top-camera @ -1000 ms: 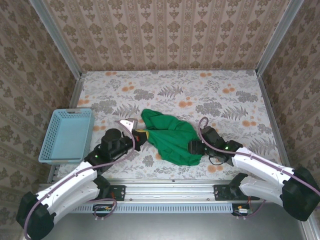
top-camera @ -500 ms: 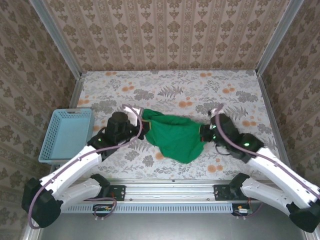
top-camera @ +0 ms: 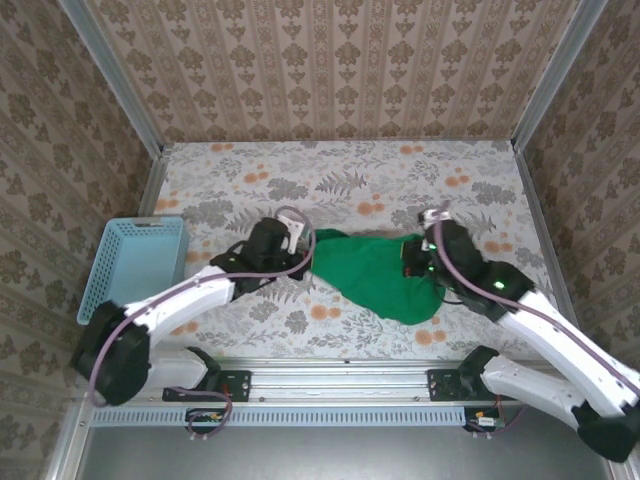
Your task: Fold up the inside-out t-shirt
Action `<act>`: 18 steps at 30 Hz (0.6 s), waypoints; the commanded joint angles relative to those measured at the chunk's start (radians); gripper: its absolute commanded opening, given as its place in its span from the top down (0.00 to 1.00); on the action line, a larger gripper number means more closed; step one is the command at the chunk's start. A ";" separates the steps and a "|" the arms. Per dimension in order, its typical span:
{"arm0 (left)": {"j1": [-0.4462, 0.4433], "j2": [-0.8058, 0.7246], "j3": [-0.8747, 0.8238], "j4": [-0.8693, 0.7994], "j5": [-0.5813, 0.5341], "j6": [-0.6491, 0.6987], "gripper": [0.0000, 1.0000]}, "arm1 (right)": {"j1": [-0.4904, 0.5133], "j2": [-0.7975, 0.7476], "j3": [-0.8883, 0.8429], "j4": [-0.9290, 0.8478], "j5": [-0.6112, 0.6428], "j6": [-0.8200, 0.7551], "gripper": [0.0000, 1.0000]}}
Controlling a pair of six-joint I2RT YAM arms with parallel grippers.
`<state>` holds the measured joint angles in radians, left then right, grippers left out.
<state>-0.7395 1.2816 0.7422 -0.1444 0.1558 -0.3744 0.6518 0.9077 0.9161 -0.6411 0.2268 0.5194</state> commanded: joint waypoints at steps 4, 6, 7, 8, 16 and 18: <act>-0.125 -0.236 -0.016 0.136 0.078 0.075 1.00 | 0.027 -0.071 0.078 0.022 -0.009 -0.032 1.00; -0.074 -0.226 -0.030 0.124 -0.023 0.030 1.00 | 0.027 -0.107 0.088 0.034 0.010 -0.043 1.00; -0.037 -0.183 -0.001 0.056 -0.067 0.000 1.00 | 0.027 -0.110 0.088 0.032 0.029 -0.043 1.00; 0.004 -0.120 0.052 -0.037 -0.062 -0.016 1.00 | 0.028 -0.108 0.088 0.021 0.055 -0.041 1.00; -0.227 -0.148 0.035 0.125 0.114 0.124 1.00 | 0.027 -0.065 0.053 0.032 0.040 -0.012 1.00; -0.216 -0.139 -0.004 0.190 0.188 0.117 1.00 | 0.027 -0.079 0.043 0.032 0.067 -0.007 1.00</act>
<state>-0.9730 1.1648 0.7727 -0.0666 0.2451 -0.2958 0.6750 0.8574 0.9668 -0.6315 0.2630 0.5011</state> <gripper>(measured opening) 0.054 0.068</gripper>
